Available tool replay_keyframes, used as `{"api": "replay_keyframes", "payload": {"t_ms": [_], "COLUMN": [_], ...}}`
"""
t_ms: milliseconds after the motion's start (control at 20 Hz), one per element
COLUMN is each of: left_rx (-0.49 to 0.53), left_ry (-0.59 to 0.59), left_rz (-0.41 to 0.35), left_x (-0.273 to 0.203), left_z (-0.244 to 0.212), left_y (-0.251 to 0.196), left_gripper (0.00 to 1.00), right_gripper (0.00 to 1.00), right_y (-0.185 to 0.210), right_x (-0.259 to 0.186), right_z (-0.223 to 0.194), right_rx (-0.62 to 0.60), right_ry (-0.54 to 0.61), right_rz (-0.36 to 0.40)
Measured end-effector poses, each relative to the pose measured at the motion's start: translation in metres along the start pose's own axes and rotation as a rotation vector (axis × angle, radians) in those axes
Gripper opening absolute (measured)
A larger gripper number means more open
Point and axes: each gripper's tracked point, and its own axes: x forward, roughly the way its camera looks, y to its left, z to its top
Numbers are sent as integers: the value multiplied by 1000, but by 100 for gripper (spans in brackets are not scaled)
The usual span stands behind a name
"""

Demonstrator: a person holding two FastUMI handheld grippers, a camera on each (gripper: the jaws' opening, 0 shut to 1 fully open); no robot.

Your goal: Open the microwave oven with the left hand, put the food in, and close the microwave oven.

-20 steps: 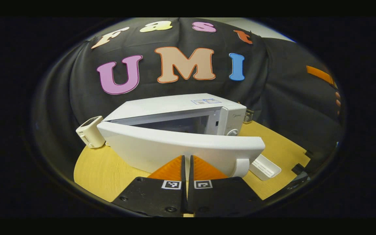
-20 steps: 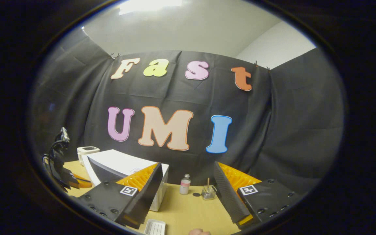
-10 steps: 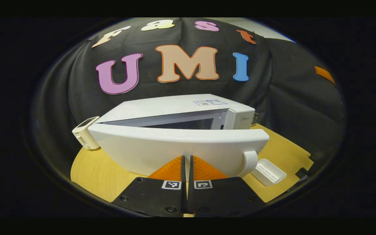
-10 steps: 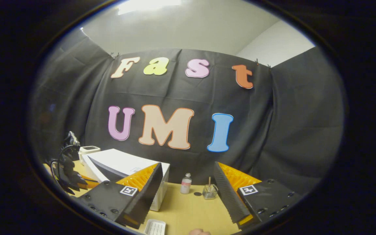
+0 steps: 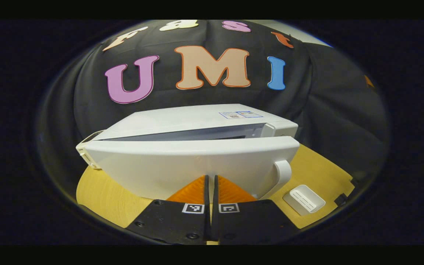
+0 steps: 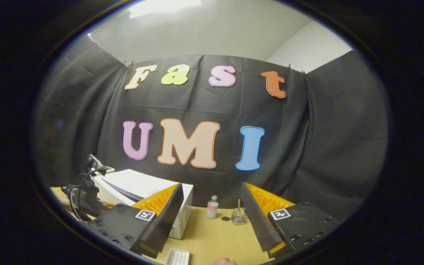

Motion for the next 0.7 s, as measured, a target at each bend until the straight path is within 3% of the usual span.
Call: {"api": "replay_keyframes", "payload": {"t_ms": [350, 700], "left_rx": [31, -6], "left_ry": [15, 22], "left_rz": [3, -16], "left_x": [18, 27], "left_z": [7, 12], "left_y": [-1, -4], "left_gripper": [0, 0], "right_gripper": [95, 95], "right_y": [-12, -21], "right_x": [1, 2], "right_z": [12, 16], "right_rx": [33, 31], "right_ry": [-41, -52], "right_rz": [-15, -22]}}
